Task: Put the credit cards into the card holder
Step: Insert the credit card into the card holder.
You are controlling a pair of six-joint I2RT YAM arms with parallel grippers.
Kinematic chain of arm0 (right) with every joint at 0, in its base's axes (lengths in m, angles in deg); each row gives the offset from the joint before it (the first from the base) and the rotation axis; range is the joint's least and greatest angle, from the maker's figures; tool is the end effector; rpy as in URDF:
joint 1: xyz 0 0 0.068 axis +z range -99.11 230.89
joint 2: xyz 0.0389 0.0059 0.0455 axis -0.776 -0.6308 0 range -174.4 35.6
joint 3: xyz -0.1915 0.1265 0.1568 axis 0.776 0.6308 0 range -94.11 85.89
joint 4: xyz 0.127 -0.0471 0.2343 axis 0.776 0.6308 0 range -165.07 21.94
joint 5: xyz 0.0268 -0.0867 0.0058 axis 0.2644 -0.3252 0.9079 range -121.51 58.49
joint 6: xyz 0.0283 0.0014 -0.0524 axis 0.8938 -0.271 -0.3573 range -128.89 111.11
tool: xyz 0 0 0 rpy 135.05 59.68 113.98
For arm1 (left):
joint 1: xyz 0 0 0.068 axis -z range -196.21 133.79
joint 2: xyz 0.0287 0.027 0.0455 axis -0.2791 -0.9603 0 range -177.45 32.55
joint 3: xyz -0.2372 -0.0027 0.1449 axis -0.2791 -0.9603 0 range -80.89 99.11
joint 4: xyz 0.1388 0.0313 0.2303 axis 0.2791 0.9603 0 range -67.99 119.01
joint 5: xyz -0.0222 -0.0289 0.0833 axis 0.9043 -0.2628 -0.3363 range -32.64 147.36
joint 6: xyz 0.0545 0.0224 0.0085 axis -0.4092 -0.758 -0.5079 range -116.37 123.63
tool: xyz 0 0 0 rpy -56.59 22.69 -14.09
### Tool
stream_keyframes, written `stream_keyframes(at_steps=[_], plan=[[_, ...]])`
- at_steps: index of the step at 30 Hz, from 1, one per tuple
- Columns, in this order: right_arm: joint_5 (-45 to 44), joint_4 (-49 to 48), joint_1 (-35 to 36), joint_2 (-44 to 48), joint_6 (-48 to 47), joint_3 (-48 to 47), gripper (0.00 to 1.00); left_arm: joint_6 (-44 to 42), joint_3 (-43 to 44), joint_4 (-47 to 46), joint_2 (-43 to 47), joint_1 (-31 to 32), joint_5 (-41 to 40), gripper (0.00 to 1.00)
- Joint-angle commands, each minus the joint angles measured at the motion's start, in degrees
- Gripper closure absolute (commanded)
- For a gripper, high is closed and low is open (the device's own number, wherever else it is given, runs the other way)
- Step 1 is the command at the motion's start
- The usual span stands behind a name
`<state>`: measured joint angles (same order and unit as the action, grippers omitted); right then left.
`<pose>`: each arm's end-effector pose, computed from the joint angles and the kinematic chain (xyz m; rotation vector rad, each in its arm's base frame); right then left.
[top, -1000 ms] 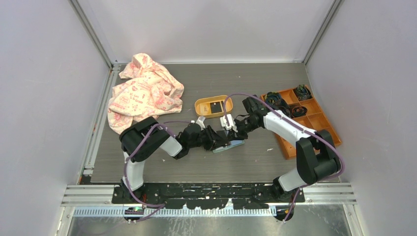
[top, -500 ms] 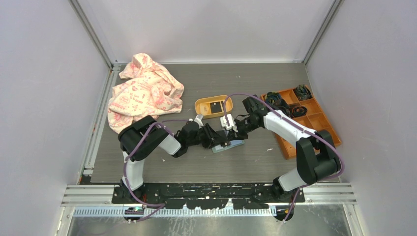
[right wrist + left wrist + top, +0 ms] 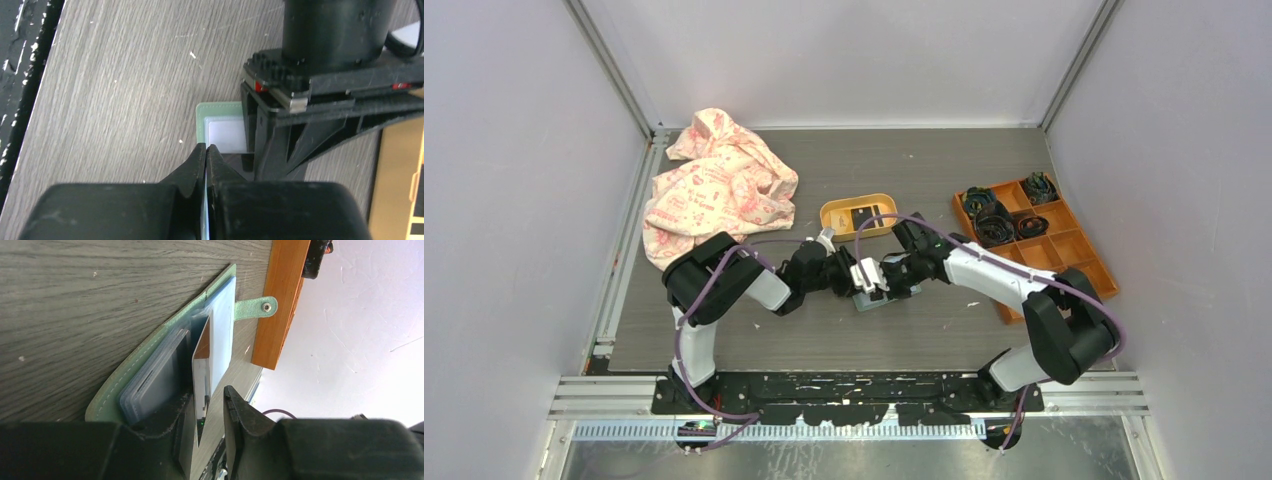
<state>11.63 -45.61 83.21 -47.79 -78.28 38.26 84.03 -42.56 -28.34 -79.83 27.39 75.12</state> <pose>0.2165 0.1724 0.1847 -1.9987 1.3574 0.7340 0.2487 -0.2552 0.0875 -0.5234 2.3452 -1.5540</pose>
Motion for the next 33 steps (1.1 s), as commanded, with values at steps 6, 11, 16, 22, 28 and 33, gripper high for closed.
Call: stream_keyframes(at_steps=[6,11,16,22,28,33], plan=[[-9.76,-11.17,7.01,0.15,4.11,1.52,0.95,-1.83,0.92,1.61,-1.43,-0.68,0.3,0.72],[-14.54,-15.46,8.16,-0.67,4.19,2.98,0.95,-1.72,0.77,1.18,-1.74,-0.94,0.6,0.72],[-15.99,-17.13,8.76,-1.33,4.65,3.51,0.95,-1.48,1.0,0.63,-2.29,-0.97,0.95,0.72],[-17.79,-17.37,9.69,-2.3,4.26,3.31,0.95,-1.45,1.05,0.56,-2.46,-0.97,1.03,0.72],[-20.85,-16.94,9.56,-2.52,3.81,3.0,0.95,-1.18,1.01,0.08,-2.92,-0.97,1.18,0.72],[-22.46,-15.9,9.0,-2.54,2.77,2.68,0.95,-1.17,0.72,-0.29,-3.02,-0.94,1.22,0.72]])
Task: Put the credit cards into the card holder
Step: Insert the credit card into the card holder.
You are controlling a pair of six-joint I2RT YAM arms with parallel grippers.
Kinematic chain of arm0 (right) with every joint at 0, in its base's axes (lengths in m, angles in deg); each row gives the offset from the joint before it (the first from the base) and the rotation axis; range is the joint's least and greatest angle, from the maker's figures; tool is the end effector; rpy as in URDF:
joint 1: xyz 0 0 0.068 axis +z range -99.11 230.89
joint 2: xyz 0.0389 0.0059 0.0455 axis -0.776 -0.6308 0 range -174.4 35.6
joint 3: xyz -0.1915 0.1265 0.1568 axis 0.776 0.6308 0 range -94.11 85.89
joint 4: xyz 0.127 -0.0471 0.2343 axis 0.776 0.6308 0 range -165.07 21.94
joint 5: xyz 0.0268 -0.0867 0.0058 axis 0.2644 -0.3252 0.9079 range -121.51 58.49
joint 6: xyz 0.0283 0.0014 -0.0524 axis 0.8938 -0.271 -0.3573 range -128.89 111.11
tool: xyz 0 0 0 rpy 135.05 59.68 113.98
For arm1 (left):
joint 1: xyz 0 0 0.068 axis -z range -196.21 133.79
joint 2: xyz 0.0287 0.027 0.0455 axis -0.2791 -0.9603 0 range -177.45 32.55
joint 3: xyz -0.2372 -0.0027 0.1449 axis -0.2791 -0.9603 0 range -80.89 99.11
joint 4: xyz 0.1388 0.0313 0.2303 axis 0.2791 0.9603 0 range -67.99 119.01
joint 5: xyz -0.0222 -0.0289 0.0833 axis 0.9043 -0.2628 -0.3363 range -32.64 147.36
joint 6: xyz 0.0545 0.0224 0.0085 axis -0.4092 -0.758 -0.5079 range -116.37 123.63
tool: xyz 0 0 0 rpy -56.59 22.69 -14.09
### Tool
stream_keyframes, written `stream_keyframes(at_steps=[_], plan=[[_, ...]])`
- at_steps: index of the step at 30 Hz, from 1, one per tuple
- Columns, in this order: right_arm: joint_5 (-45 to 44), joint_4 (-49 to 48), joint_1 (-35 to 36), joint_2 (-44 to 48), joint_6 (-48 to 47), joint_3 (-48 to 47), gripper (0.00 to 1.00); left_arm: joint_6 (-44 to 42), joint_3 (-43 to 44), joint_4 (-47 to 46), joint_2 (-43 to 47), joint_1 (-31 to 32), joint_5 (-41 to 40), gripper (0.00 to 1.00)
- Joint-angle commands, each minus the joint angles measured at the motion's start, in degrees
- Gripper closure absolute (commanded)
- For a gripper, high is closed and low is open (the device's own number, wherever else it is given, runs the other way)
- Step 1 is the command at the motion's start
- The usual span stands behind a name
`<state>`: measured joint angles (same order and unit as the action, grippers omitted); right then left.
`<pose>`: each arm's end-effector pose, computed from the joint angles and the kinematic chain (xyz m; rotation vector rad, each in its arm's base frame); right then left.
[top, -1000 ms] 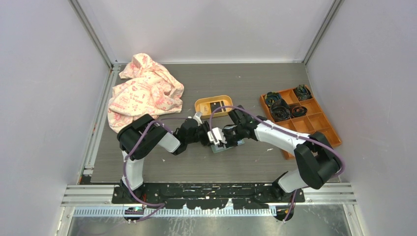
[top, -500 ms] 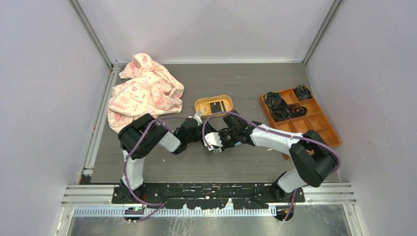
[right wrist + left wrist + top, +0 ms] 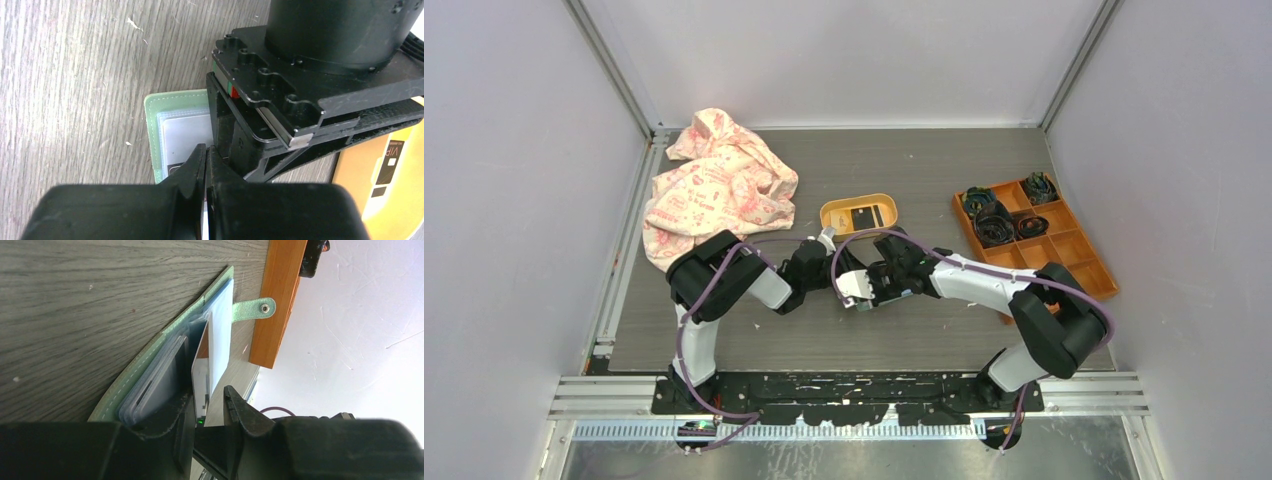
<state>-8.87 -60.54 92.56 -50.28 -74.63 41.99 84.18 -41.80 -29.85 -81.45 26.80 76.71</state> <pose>0.2078 0.2075 0.1610 -2.0816 1.3440 0.3290 0.2533 -0.2560 0.0840 -0.5130 2.3438 -1.5815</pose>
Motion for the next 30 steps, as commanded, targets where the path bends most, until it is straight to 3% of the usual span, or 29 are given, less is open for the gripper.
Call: stream_keyframes(at_steps=[1,21,30], plan=[[-2.05,-0.76,-0.69,0.05,-1.03,-1.14,0.95,-1.34,-0.06,1.16,-1.4,-0.41,-0.37,0.72],[-2.57,0.8,-9.34,0.9,-2.39,-1.42,0.95,-1.36,0.28,0.88,-1.7,-0.71,-0.13,0.72],[10.23,2.82,-10.46,4.23,3.5,-2.2,0.95,-2.01,-0.13,0.14,0.34,-0.81,-0.06,0.72]])
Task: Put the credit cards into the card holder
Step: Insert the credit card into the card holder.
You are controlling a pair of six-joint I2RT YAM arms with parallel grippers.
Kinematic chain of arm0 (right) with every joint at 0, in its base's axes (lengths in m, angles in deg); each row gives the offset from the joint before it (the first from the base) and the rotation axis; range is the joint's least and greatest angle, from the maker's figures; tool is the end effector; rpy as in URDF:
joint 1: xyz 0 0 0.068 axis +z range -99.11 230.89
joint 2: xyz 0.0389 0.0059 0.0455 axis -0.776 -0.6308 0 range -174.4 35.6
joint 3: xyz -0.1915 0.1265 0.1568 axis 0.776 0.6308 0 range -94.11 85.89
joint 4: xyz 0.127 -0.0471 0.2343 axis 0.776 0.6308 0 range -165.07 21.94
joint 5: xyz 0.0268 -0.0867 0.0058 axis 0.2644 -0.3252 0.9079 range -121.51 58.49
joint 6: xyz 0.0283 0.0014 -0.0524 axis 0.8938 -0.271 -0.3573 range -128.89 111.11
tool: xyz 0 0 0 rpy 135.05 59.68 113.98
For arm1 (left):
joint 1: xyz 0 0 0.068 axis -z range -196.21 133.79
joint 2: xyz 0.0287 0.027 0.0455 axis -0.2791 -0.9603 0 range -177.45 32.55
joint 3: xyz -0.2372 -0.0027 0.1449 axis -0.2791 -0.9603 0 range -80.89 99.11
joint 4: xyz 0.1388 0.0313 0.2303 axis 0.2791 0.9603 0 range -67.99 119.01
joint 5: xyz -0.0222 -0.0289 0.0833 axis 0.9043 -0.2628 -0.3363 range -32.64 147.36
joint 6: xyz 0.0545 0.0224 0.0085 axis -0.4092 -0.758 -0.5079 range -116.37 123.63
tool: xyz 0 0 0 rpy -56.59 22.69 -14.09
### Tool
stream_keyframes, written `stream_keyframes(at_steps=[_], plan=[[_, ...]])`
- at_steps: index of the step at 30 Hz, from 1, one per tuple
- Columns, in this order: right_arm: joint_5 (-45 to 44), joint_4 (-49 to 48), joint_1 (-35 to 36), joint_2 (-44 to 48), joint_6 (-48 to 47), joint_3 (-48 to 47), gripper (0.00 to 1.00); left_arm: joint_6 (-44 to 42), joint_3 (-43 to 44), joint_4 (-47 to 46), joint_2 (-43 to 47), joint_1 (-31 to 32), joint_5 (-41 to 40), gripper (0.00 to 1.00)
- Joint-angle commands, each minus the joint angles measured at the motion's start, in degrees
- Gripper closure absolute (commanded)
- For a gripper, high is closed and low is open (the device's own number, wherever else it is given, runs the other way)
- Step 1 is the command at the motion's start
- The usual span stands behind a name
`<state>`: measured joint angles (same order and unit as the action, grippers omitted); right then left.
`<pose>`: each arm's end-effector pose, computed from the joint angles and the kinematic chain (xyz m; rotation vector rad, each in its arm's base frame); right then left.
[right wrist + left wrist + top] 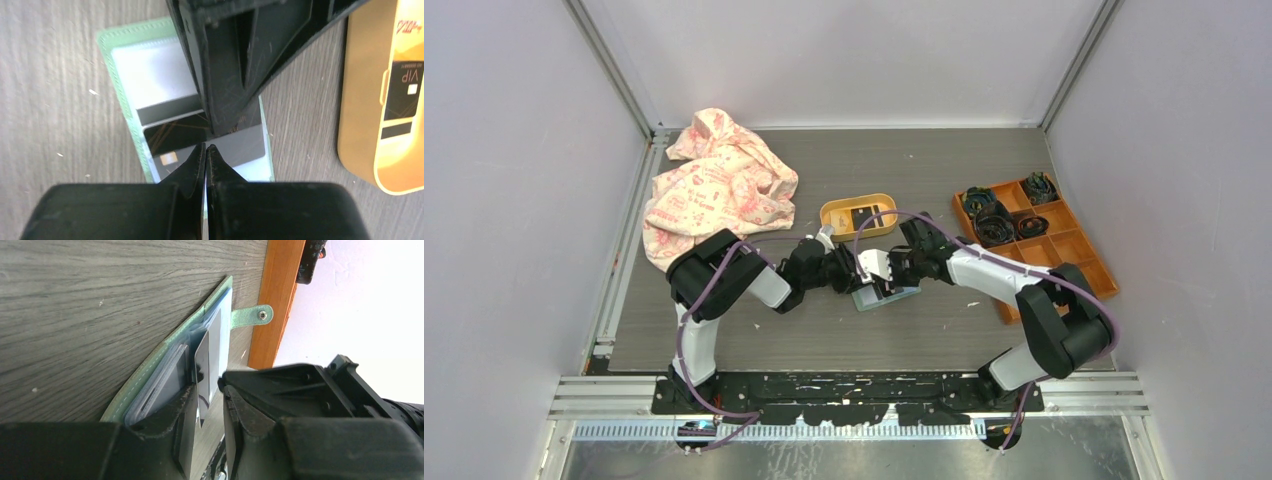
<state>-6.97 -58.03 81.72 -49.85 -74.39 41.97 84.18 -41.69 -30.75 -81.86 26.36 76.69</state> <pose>0.2383 0.1634 0.1609 -1.9490 1.5411 0.3069 0.2560 -0.2547 0.0837 -0.5162 2.3285 -1.5859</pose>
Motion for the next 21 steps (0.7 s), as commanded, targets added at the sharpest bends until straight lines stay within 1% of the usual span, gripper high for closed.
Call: stream_keyframes(at_steps=[1,9,16,21], plan=[[9.02,0.28,0.72,3.89,3.61,-2.16,0.95,-2.37,-0.38,1.14,1.34,-0.32,-0.12,0.72],[10.26,-1.29,2.39,2.83,7.97,-2.89,0.95,-5.62,-1.38,5.96,6.89,-0.31,-1.38,0.72],[7.41,-1.78,4.56,0.66,8.43,-3.45,0.95,-7.0,-3.93,7.21,9.1,-0.68,-2.21,0.72],[2.92,-2.76,6.11,-2.19,9.16,-4.29,0.94,-7.48,-4.29,7.5,8.33,-0.82,-2.24,0.77]])
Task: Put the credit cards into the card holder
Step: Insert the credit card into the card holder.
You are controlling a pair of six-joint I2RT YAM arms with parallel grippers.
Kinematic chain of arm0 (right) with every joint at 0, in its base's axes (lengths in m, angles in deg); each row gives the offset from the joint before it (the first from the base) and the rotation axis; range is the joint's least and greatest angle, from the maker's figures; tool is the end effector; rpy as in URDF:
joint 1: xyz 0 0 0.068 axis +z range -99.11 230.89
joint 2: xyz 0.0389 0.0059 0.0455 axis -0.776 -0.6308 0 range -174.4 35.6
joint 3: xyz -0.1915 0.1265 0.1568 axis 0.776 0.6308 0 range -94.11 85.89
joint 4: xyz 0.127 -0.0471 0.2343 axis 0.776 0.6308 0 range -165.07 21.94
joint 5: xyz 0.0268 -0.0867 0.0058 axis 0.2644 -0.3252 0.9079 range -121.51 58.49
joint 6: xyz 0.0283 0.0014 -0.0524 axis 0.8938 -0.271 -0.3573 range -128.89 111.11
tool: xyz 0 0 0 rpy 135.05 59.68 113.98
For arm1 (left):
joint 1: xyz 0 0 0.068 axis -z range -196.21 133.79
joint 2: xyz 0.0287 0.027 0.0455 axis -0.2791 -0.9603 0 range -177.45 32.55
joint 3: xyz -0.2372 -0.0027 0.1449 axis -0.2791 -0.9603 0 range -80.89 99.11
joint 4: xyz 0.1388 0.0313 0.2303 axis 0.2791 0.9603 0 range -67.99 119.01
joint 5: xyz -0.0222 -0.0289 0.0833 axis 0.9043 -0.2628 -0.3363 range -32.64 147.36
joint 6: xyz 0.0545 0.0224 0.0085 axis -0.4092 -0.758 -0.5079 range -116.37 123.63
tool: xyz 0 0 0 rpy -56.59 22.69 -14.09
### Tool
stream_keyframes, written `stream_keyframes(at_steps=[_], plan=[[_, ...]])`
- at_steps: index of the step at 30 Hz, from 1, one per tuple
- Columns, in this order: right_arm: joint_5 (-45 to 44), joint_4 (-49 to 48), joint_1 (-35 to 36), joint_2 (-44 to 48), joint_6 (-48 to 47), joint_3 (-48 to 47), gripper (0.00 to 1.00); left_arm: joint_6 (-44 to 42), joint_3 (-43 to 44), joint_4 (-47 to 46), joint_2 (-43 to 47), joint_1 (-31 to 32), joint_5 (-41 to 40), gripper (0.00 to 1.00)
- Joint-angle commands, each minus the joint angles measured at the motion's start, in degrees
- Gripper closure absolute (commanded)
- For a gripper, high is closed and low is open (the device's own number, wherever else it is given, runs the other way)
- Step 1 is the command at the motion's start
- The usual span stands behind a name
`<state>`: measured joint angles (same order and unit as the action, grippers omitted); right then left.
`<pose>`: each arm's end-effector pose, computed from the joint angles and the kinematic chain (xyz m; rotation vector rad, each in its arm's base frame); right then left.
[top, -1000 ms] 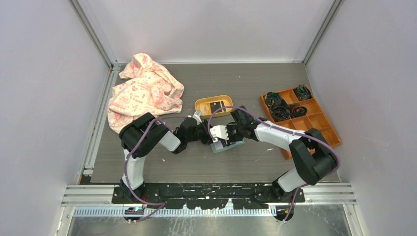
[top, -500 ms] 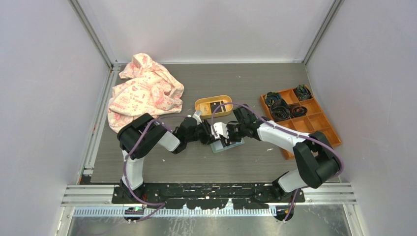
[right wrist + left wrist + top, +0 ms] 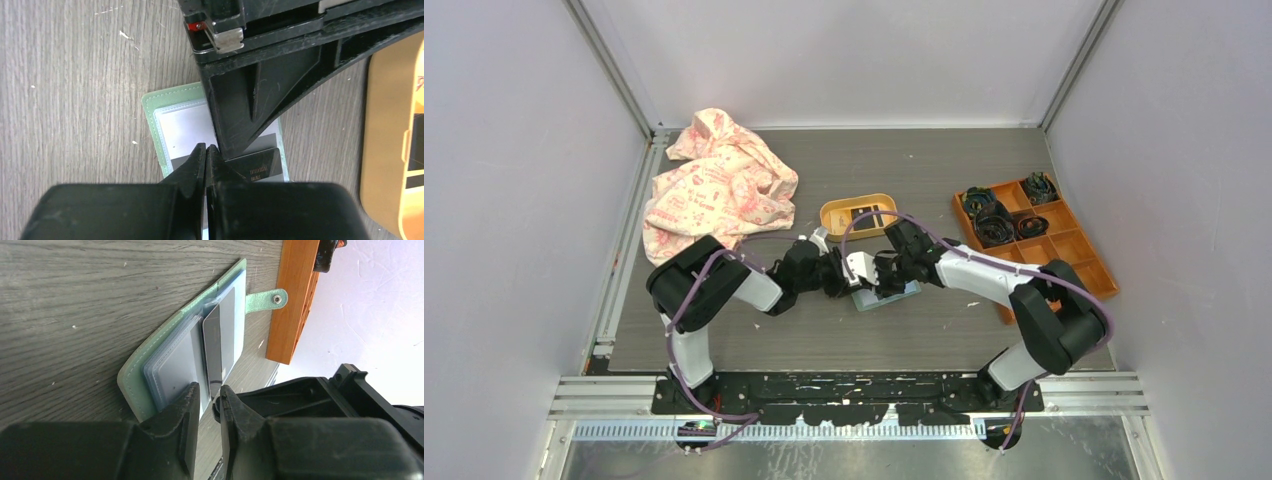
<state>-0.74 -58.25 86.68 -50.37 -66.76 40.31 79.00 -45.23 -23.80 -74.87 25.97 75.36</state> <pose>0.2257 0.1903 0.1690 -1.9115 1.5228 0.5206 0.2438 -0.2391 0.0967 -0.4569 2.3629 -1.4777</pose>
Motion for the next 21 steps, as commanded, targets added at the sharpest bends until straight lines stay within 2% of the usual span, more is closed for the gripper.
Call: stream_keyframes(at_steps=[1,9,21], plan=[[-4.13,-2.76,1.36,-2.19,1.75,-2.85,0.94,-2.45,-0.91,0.68,1.33,-0.5,-1.0,0.79],[-9.23,-1.95,1.75,-4.87,1.09,-4.1,0.94,-4.32,-3.1,2.71,2.3,-1.36,-2.42,0.88],[-11.02,5.71,-1.91,-4.92,-4.27,-6.34,0.94,-4.51,-3.68,0.63,0.17,-1.64,-2.1,0.9]])
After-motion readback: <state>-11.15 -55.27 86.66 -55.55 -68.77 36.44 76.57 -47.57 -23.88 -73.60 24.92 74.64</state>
